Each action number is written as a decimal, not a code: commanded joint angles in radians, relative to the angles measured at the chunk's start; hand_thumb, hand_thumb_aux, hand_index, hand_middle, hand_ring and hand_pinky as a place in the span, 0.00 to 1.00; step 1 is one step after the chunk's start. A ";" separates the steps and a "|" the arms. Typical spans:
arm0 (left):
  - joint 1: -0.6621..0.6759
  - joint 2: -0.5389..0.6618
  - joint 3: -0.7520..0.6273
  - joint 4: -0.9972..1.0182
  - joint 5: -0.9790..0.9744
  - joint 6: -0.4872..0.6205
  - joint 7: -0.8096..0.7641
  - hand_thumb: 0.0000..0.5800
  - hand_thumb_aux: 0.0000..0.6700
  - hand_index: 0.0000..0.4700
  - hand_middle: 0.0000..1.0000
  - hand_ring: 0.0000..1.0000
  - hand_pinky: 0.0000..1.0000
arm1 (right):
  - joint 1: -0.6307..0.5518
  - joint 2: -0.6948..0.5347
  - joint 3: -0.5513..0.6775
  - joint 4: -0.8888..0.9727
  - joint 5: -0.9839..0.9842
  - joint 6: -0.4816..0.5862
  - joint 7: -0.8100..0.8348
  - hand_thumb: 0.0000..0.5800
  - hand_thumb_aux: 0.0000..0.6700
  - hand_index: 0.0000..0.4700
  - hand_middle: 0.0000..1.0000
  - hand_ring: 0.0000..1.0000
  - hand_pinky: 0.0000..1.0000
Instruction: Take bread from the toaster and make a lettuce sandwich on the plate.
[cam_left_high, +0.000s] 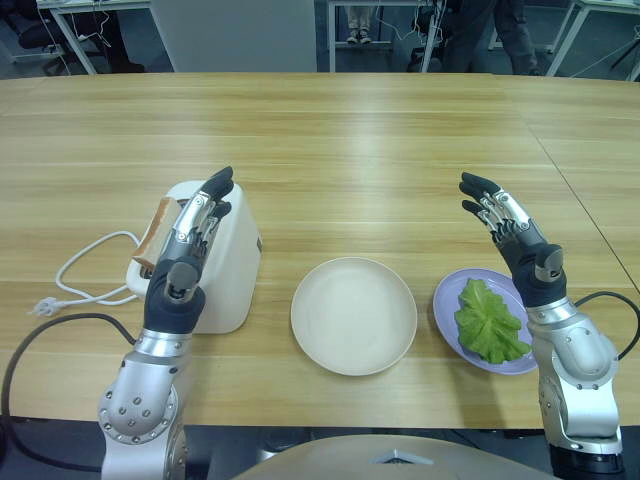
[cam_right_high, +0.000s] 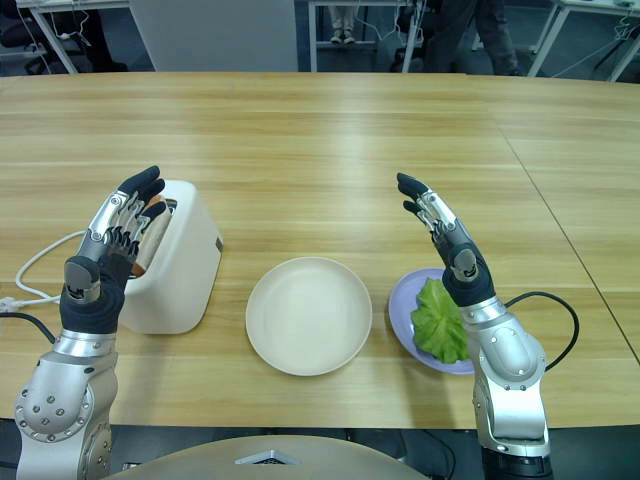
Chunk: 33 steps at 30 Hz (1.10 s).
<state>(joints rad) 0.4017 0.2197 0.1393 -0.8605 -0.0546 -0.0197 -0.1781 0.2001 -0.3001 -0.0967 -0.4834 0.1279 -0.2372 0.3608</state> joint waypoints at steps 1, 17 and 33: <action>0.000 0.000 0.003 0.026 0.017 0.000 0.001 0.00 0.00 0.00 0.00 0.00 0.00 | -0.004 -0.005 0.002 0.017 -0.018 -0.003 -0.006 0.00 0.00 0.00 0.00 0.00 0.00; -0.111 0.276 0.270 0.269 0.651 0.092 0.187 0.00 0.00 0.00 0.00 0.00 0.00 | -0.015 -0.010 -0.001 0.021 -0.029 -0.004 -0.013 0.00 0.00 0.00 0.00 0.00 0.00; -0.154 0.408 0.072 0.521 1.032 0.264 0.059 0.00 0.00 0.00 0.00 0.00 0.00 | -0.078 -0.193 -0.103 0.175 -0.229 -0.120 -0.044 0.00 0.00 0.00 0.00 0.00 0.00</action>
<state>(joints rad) 0.2319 0.6222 0.2466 -0.3671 0.9478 0.2306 -0.0874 0.1276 -0.4803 -0.1933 -0.3306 -0.0911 -0.3426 0.3149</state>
